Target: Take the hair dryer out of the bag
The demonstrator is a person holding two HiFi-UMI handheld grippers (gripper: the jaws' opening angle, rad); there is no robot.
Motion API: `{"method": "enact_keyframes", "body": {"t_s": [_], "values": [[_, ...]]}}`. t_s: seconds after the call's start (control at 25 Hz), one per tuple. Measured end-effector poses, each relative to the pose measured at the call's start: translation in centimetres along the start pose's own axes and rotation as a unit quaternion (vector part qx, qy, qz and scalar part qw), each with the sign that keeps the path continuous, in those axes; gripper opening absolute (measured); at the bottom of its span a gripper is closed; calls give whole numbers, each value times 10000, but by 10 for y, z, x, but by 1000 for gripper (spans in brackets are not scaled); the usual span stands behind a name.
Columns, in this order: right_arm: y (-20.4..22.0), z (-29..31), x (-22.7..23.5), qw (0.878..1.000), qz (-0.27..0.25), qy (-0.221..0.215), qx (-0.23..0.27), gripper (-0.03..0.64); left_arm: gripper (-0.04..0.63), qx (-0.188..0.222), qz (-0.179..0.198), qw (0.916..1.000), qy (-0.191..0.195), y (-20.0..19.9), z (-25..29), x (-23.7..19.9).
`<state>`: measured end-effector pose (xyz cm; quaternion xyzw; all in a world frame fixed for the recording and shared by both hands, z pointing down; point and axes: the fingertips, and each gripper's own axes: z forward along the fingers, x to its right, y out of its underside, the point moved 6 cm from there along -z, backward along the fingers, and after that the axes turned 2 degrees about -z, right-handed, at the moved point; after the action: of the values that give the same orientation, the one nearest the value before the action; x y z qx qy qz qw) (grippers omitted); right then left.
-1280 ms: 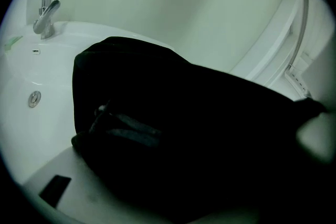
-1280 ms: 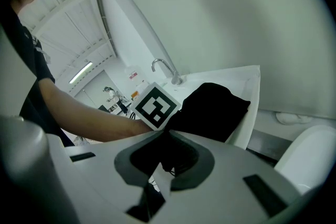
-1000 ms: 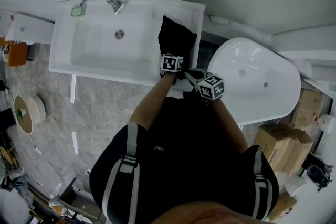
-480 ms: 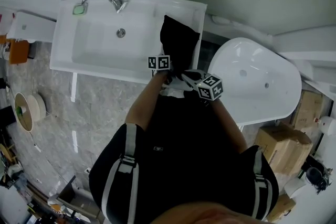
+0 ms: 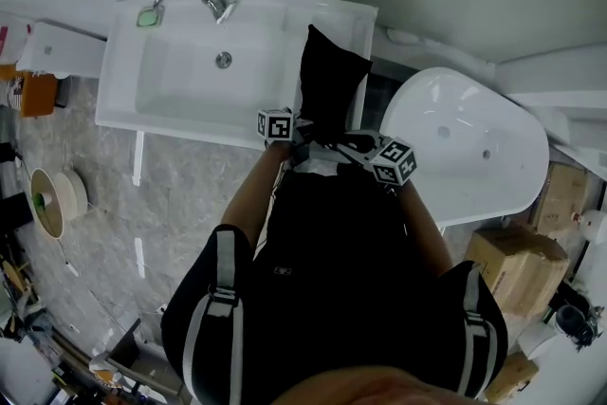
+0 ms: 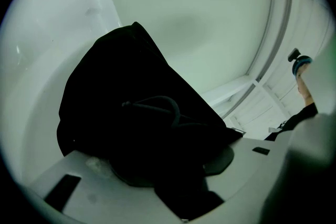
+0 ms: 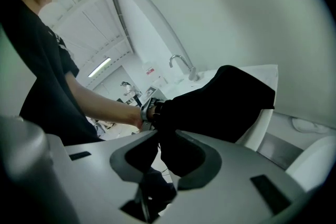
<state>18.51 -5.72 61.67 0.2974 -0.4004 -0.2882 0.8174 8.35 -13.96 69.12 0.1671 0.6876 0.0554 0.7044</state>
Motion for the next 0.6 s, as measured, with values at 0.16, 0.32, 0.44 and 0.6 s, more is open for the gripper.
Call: {"method": "enact_keyframes", "body": {"t_s": [0.16, 0.32, 0.44, 0.6], "values": [[-8, -8, -9, 9977, -266, -620, -49, 210, 186, -163, 278, 9993, 192, 2, -13, 20], [-28, -27, 4, 9984, -402, -329, 228, 224, 186, -378, 482, 9976, 333, 6, -27, 37], [-45, -42, 33, 9925, -792, 887, 282, 224, 187, -493, 588, 9957, 524, 10, -38, 54], [-62, -43, 47, 9421, -2329, 2387, -364, 232, 187, -613, 672, 9932, 729, 15, -56, 76]]}}
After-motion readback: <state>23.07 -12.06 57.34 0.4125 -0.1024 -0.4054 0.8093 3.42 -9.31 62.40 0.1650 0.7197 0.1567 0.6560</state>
